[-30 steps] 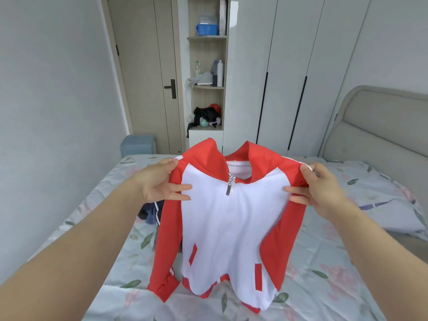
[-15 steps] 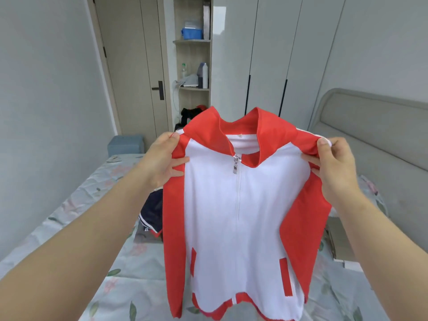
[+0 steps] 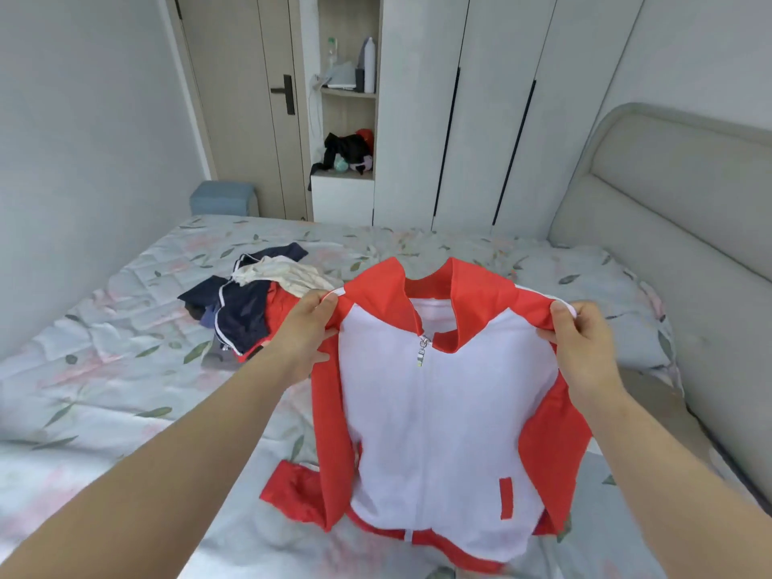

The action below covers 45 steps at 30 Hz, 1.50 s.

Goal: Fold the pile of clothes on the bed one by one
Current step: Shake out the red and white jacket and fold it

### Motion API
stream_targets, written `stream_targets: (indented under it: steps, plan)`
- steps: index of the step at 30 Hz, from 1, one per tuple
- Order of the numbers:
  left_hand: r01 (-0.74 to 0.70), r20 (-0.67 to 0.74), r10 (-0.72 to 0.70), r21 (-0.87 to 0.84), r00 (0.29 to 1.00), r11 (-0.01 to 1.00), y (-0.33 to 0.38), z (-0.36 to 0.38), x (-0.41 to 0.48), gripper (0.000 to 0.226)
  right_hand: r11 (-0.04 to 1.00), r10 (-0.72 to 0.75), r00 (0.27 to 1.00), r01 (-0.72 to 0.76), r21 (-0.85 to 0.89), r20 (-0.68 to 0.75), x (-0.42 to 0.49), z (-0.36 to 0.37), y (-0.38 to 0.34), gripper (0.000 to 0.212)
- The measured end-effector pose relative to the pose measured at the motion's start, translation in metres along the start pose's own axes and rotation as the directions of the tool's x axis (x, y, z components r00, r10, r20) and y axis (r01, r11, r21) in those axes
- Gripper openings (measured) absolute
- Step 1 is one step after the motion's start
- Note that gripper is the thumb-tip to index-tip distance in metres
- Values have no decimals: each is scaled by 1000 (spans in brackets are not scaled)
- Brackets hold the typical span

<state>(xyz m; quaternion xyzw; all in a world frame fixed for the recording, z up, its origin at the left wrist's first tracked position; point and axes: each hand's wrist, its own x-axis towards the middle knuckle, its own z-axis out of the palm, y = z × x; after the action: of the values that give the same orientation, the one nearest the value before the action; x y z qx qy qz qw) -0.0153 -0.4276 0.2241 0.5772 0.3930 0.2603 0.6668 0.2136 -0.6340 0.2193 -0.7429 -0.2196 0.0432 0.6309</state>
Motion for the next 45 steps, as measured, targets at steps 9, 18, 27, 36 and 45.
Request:
stream_targets:
  steps: [9, 18, 27, 36, 45]
  plan:
    - [128, -25, -127, 40, 992, 991, -64, 36, 72, 20, 982, 143, 989, -145, -121, -25, 31, 16, 90, 27]
    - [126, -17, -124, 134, 992, 983, -85, 77, 256, 16, 931, 178, 982, -191, -310, -71, 164, 96, 149, 25]
    - [-191, 136, 136, 584, 981, 789, -114, 153, 444, 79, 941, 47, 991, -2, -339, 122, 314, 175, 239, 75]
    - [-186, 248, -374, 963, 894, 195, -296, 141, 422, 78, 513, 700, 559, 40, -857, 444, 230, 216, 427, 74]
    - [-69, 55, -409, 997, 911, -20, -368, 196, 401, 71, 466, 823, 352, 28, -884, 446, 220, 215, 475, 83]
